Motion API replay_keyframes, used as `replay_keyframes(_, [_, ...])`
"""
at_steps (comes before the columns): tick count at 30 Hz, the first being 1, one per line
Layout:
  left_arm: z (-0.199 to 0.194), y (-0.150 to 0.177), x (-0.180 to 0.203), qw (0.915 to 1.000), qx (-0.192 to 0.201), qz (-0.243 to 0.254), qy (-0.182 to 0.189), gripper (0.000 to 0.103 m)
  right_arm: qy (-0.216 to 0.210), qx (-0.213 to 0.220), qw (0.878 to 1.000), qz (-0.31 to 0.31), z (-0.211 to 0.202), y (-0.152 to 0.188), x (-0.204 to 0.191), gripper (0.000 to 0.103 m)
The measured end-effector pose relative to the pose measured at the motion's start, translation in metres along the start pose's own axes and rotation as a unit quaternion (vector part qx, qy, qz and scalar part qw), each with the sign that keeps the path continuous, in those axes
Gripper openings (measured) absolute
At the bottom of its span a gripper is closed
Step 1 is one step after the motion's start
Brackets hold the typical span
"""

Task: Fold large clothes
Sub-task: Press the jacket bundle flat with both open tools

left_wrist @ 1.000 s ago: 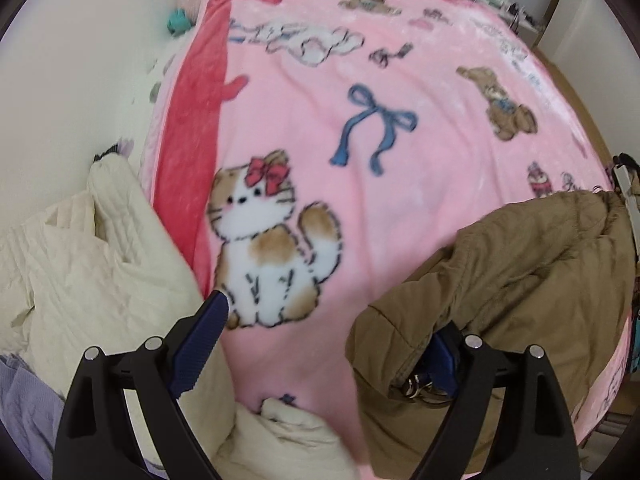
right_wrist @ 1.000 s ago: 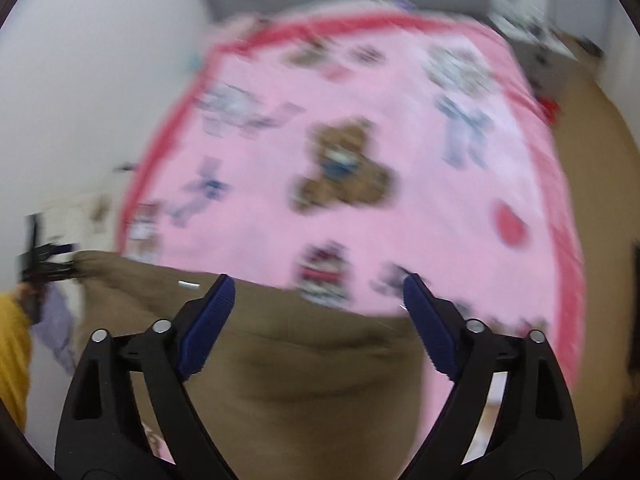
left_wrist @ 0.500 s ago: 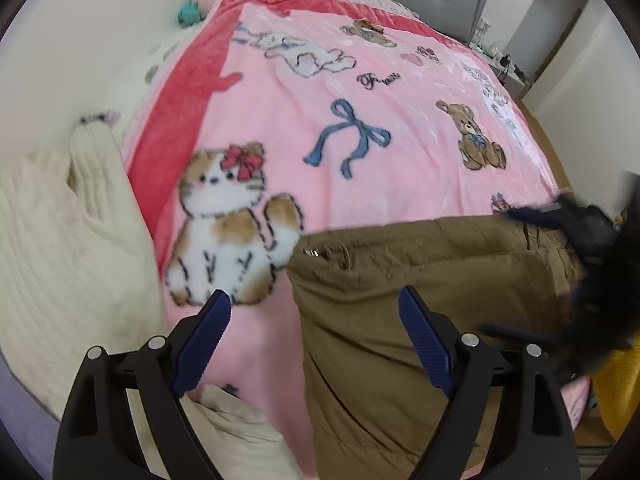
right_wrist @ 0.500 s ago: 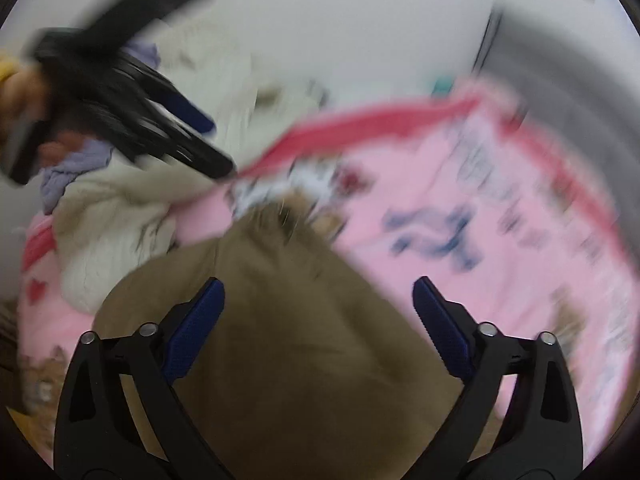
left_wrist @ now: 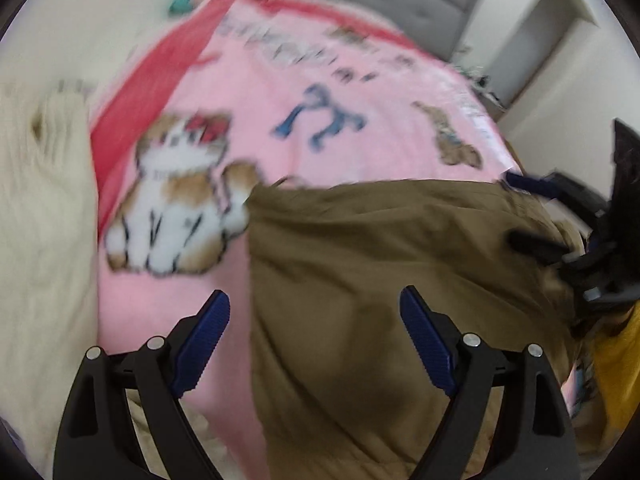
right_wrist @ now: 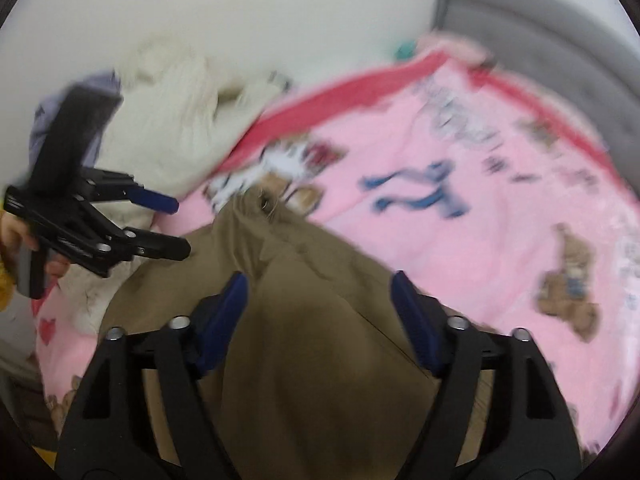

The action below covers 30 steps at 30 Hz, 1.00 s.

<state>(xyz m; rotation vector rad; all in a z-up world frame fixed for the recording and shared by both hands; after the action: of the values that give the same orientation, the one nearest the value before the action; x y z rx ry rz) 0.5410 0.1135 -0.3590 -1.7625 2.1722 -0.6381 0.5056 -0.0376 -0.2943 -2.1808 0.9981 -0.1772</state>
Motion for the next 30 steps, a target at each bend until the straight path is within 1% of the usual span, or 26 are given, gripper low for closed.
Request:
replay_keyframes(1, [-0.007, 0.000, 0.008, 0.9999, 0.012, 0.011, 0.001, 0.086, 0.028, 0.016, 0.999, 0.002, -0.023, 0.006, 0.004, 0.081])
replay_keyframes(2, [-0.018, 0.003, 0.020, 0.9992, 0.027, 0.030, -0.004, 0.086, 0.049, 0.038, 0.998, 0.009, -0.056, 0.018, 0.006, 0.081])
replay_keyframes(3, [-0.023, 0.004, 0.029, 0.9986, 0.033, 0.040, -0.008, 0.086, 0.064, 0.052, 0.996, 0.019, -0.077, 0.029, 0.010, 0.082])
replay_keyframes(4, [-0.029, 0.007, 0.041, 0.9980, 0.041, 0.048, -0.002, 0.086, 0.078, 0.062, 0.994, 0.035, -0.095, 0.041, 0.015, 0.082])
replay_keyframes(5, [-0.031, 0.008, 0.054, 0.9978, 0.043, 0.049, 0.012, 0.086, 0.092, 0.069, 0.992, 0.059, -0.117, 0.062, 0.023, 0.082])
replay_keyframes(6, [-0.031, 0.010, 0.062, 0.9976, 0.042, 0.050, 0.025, 0.087, 0.100, 0.069, 0.990, 0.075, -0.128, 0.076, 0.030, 0.082])
replay_keyframes(7, [-0.028, 0.012, 0.072, 0.9975, 0.036, 0.049, 0.037, 0.088, 0.103, 0.067, 0.989, 0.088, -0.135, 0.090, 0.035, 0.082])
replay_keyframes(10, [-0.007, 0.020, 0.090, 0.9982, 0.008, 0.044, 0.041, 0.089, 0.127, 0.042, 0.984, 0.119, -0.141, 0.132, 0.058, 0.082])
replay_keyframes(12, [0.003, 0.022, 0.093, 0.9989, 0.003, 0.027, 0.039, 0.089, 0.148, 0.002, 0.980, 0.130, -0.129, 0.156, 0.073, 0.083])
replay_keyframes(14, [0.010, 0.023, 0.094, 0.9993, 0.004, 0.014, 0.033, 0.091, 0.156, -0.016, 0.979, 0.130, -0.119, 0.171, 0.080, 0.085])
replay_keyframes(16, [0.019, 0.024, 0.091, 0.9998, -0.001, 0.010, 0.016, 0.093, 0.166, -0.013, 0.978, 0.124, -0.110, 0.177, 0.086, 0.091])
replay_keyframes(18, [0.032, 0.026, 0.087, 0.9999, -0.013, 0.005, 0.010, 0.095, 0.180, -0.013, 0.976, 0.121, -0.102, 0.181, 0.095, 0.094])
replay_keyframes(21, [0.043, 0.026, 0.082, 0.9997, -0.021, 0.012, 0.002, 0.096, 0.180, -0.021, 0.974, 0.134, -0.087, 0.180, 0.106, 0.095])
replay_keyframes(23, [0.037, 0.025, 0.080, 0.9997, -0.014, 0.021, -0.002, 0.095, 0.170, -0.023, 0.975, 0.142, -0.086, 0.178, 0.108, 0.095])
replay_keyframes(25, [0.024, 0.024, 0.073, 0.9997, 0.003, 0.024, 0.000, 0.095, 0.157, -0.013, 0.977, 0.147, -0.097, 0.174, 0.101, 0.095])
replay_keyframes(27, [0.007, 0.026, 0.058, 0.9995, 0.021, 0.021, 0.007, 0.095, 0.137, 0.021, 0.980, 0.142, -0.120, 0.171, 0.090, 0.095])
replay_keyframes(28, [0.002, 0.028, 0.048, 0.9995, 0.024, 0.017, 0.009, 0.095, 0.132, 0.036, 0.981, 0.140, -0.131, 0.171, 0.083, 0.095])
replay_keyframes(30, [-0.002, 0.035, 0.024, 0.9999, 0.010, 0.002, 0.012, 0.095, 0.124, 0.060, 0.980, 0.143, -0.153, 0.173, 0.071, 0.095])
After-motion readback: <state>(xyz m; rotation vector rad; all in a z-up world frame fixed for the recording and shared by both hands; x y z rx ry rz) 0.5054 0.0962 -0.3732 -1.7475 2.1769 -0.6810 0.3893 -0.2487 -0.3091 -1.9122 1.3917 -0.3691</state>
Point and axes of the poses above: each gripper's, at about its wrist camera, not at the fingertips, and z roughly the way its jaws point, x to its right, y to its underside, the point moved 9 cm from there along z, roughly the way its jaws point, and after that the axes turned 12 degrees about -y, right-handed, at the moved point
